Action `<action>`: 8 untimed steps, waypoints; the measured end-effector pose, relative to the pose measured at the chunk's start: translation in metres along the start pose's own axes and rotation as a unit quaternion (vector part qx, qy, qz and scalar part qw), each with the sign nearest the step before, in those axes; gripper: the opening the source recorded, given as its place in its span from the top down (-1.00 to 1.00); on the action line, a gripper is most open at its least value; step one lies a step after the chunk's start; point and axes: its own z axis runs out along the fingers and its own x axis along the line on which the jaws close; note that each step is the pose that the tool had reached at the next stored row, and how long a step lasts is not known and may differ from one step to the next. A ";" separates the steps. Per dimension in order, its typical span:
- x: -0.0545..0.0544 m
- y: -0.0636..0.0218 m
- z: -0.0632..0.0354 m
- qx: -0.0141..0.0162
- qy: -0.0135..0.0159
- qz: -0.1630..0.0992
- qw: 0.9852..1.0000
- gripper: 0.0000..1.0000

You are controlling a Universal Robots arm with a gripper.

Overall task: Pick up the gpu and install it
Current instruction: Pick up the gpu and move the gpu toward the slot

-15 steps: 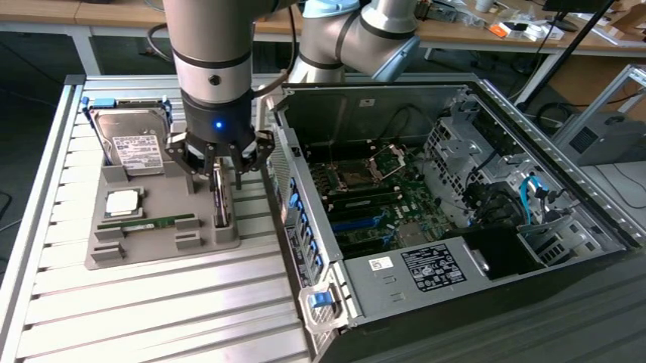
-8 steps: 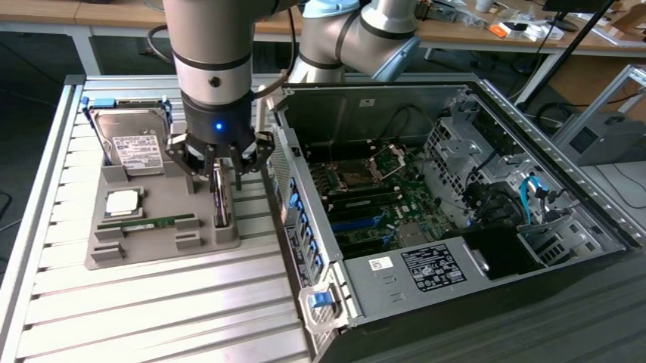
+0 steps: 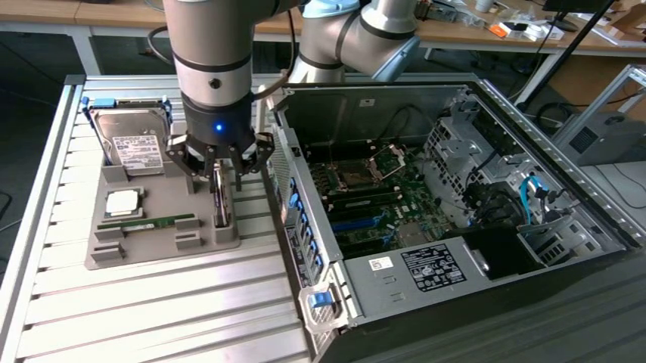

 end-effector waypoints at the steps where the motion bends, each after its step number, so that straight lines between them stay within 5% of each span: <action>1: 0.000 0.0000 0.0002 0.000 0.000 0.000 1.000 0.16; 8: 0.000 -0.0001 0.0018 0.000 0.000 0.000 1.000 0.16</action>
